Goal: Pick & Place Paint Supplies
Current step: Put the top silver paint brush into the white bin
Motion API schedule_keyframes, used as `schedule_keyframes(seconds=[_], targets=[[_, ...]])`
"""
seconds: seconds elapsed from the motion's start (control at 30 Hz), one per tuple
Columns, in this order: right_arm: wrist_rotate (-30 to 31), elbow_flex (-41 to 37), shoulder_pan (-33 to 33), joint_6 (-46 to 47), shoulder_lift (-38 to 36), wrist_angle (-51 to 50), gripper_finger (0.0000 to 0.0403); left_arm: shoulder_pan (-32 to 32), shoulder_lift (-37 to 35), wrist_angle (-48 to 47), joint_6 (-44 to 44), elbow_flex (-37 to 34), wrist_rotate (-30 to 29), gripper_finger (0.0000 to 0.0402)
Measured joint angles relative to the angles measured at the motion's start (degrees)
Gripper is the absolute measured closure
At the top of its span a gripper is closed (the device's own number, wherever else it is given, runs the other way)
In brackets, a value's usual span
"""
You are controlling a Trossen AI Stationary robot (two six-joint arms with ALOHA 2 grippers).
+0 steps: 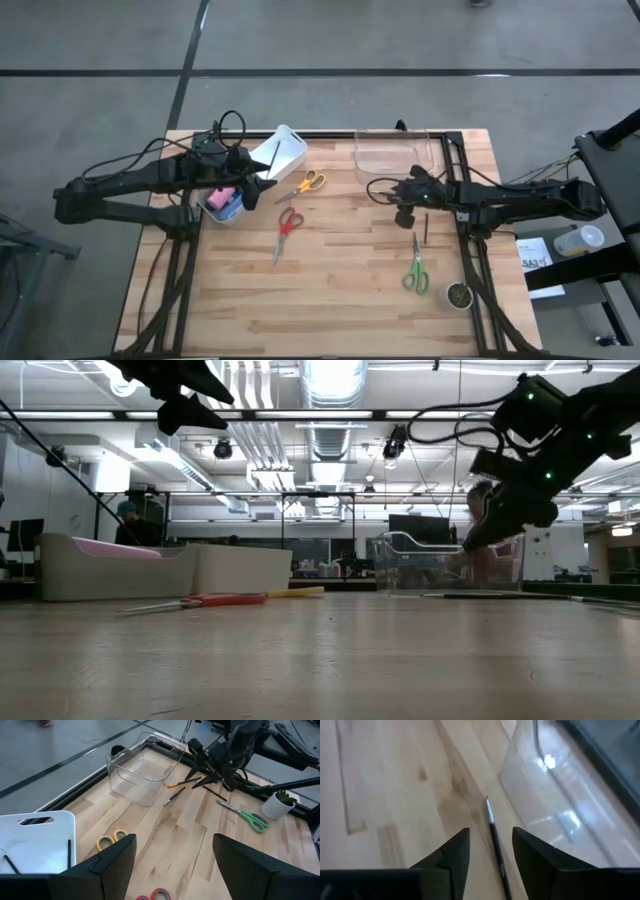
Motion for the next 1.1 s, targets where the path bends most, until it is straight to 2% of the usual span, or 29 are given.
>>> schedule_keyframes(seconds=[0.27, 0.43, 1.1], targets=[[0.18, -1.67, -1.14, 0.71, 2.94, 0.58, 0.0255, 0.00, 0.00, 0.00, 0.00, -0.02, 0.02, 0.0130], [0.13, -2.59, -2.79, 0.85, 6.76, 5.57, 0.0255, 0.00, 0.00, 0.00, 0.00, -0.02, 0.02, 0.0130], [-1.22, -2.06, -6.20, 0.46, 20.54, 15.35, 0.0255, 0.00, 0.00, 0.00, 0.00, -0.02, 0.01, 0.0130]])
